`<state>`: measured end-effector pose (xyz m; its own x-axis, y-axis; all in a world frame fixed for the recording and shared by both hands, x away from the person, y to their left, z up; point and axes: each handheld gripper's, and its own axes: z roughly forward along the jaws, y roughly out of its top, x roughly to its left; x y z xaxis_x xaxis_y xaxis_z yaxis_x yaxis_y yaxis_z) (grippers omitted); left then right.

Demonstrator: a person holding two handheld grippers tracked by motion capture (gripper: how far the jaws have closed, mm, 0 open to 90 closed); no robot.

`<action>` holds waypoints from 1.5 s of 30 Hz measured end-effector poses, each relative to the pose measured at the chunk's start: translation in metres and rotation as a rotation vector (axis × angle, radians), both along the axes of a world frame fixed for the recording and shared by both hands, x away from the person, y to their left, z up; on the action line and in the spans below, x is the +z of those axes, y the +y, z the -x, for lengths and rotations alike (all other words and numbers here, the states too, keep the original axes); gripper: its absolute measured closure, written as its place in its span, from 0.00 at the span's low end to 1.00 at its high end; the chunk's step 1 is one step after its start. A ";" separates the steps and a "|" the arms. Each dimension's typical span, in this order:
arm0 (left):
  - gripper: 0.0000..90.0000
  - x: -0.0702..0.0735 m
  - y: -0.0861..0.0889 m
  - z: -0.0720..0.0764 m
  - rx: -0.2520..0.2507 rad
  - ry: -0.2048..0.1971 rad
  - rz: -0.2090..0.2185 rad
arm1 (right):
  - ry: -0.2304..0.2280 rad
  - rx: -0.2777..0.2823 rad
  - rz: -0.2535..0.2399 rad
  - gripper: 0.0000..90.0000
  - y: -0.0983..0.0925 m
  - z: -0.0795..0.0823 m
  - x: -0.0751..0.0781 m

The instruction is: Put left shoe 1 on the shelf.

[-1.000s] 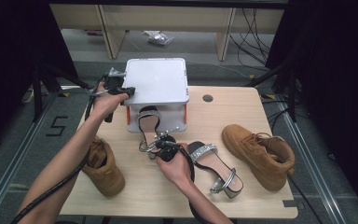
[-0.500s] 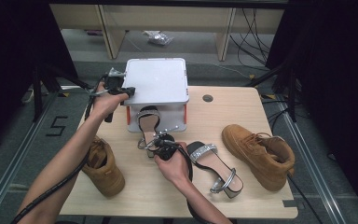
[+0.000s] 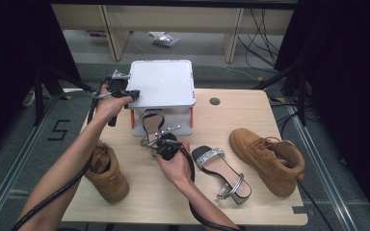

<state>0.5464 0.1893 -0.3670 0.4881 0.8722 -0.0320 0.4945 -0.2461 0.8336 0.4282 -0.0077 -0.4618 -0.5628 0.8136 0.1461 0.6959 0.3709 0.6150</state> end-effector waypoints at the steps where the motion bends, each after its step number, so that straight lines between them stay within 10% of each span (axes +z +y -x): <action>1: 0.99 0.000 0.000 0.000 0.000 -0.001 0.000 | 0.000 0.000 0.000 1.00 0.000 0.000 0.000; 11: 0.99 0.000 0.001 0.000 -0.001 0.000 0.007 | -0.016 -0.032 -0.004 1.00 0.014 -0.017 0.003; 19: 0.99 0.000 0.001 0.000 0.001 0.000 0.016 | -0.117 -0.043 0.021 1.00 0.021 -0.031 0.022; 34: 0.99 0.001 0.001 0.000 -0.009 0.004 -0.004 | 0.024 -0.013 0.010 1.00 0.016 -0.024 -0.009; 45: 0.99 -0.001 0.000 0.001 -0.002 -0.003 0.013 | 0.008 -0.034 0.001 1.00 0.025 -0.030 -0.014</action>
<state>0.5453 0.1898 -0.3676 0.4896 0.8709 -0.0419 0.4913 -0.2358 0.8385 0.4579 0.0174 -0.4758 -0.5332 0.8326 0.1496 0.7134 0.3475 0.6085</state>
